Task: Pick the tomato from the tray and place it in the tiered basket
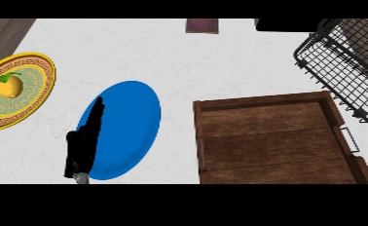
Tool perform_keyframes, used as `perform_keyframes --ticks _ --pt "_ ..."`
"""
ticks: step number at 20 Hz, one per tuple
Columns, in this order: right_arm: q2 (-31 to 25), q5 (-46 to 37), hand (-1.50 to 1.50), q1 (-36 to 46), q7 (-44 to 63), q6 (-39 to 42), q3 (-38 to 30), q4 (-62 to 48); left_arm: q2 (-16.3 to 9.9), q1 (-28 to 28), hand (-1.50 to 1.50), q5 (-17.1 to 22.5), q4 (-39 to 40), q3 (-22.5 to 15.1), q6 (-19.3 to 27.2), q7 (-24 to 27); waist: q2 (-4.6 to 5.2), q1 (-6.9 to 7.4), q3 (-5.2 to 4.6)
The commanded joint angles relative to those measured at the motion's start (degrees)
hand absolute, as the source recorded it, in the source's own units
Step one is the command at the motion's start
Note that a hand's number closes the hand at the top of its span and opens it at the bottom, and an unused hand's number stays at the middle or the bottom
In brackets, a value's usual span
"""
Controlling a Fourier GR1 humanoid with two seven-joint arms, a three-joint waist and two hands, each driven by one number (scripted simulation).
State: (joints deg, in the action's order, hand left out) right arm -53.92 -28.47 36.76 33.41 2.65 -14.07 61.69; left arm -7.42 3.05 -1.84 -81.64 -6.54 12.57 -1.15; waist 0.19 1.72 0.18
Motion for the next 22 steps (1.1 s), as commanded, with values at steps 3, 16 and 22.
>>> perform_keyframes --ticks 3,16,22 --pt "5.17 -6.03 1.5 8.92 -3.11 -6.33 3.19 -14.84 2.56 0.49 0.0 -2.17 0.22 -2.19 1.85 -2.32 0.32 0.32 -0.15" --pt "11.07 10.66 -1.5 10.38 -18.2 -13.29 -14.09 -25.8 0.58 2.41 0.0 0.15 -0.16 0.83 -0.85 -0.39 0.12 -0.6 -0.1" --pt "10.2 15.31 -1.5 9.81 -25.68 -18.49 -19.88 -25.12 0.05 3.77 0.0 0.54 -0.72 0.94 -2.1 -0.24 -0.02 -1.04 -0.12"
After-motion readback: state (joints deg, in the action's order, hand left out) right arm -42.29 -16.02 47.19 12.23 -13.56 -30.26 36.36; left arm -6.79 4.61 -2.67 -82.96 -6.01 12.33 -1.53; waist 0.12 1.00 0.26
